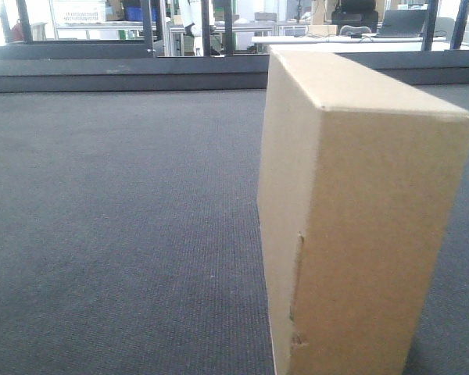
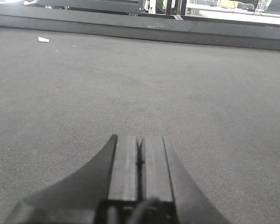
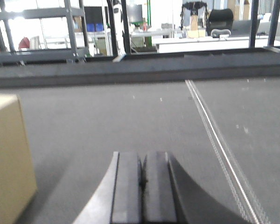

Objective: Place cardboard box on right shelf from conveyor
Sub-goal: 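Move the right gripper open toward the upright cardboard box on the conveyor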

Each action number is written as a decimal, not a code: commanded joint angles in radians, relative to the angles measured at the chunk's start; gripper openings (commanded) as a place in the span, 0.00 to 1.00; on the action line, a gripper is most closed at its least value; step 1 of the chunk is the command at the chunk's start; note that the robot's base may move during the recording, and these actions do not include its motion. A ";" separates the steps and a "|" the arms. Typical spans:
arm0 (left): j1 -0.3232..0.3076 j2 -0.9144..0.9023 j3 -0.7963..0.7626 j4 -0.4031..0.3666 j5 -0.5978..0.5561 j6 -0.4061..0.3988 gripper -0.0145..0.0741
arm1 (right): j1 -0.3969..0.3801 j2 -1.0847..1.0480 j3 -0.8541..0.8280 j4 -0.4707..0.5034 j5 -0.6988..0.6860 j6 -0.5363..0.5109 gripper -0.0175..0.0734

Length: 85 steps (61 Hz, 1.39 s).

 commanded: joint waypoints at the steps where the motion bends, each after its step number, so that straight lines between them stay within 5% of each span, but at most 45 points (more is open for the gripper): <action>1: 0.001 -0.010 -0.003 -0.005 -0.082 -0.003 0.03 | 0.001 -0.002 -0.119 0.009 -0.013 -0.001 0.25; 22: 0.001 -0.010 -0.003 -0.005 -0.082 -0.003 0.03 | 0.001 0.312 -0.519 0.009 0.598 -0.019 0.25; 63: 0.001 -0.010 -0.003 -0.005 -0.082 -0.003 0.03 | 0.001 0.826 -0.822 0.037 0.846 0.065 0.26; 70: 0.001 -0.010 -0.003 -0.005 -0.082 -0.003 0.03 | 0.001 0.891 -0.904 0.027 0.882 0.078 0.45; 79: 0.001 -0.010 -0.003 -0.005 -0.082 -0.003 0.03 | 0.004 0.957 -0.990 0.002 0.927 0.120 0.91; 85: 0.001 -0.010 -0.003 -0.005 -0.082 -0.003 0.03 | 0.031 0.977 -1.035 -0.003 0.969 0.125 0.88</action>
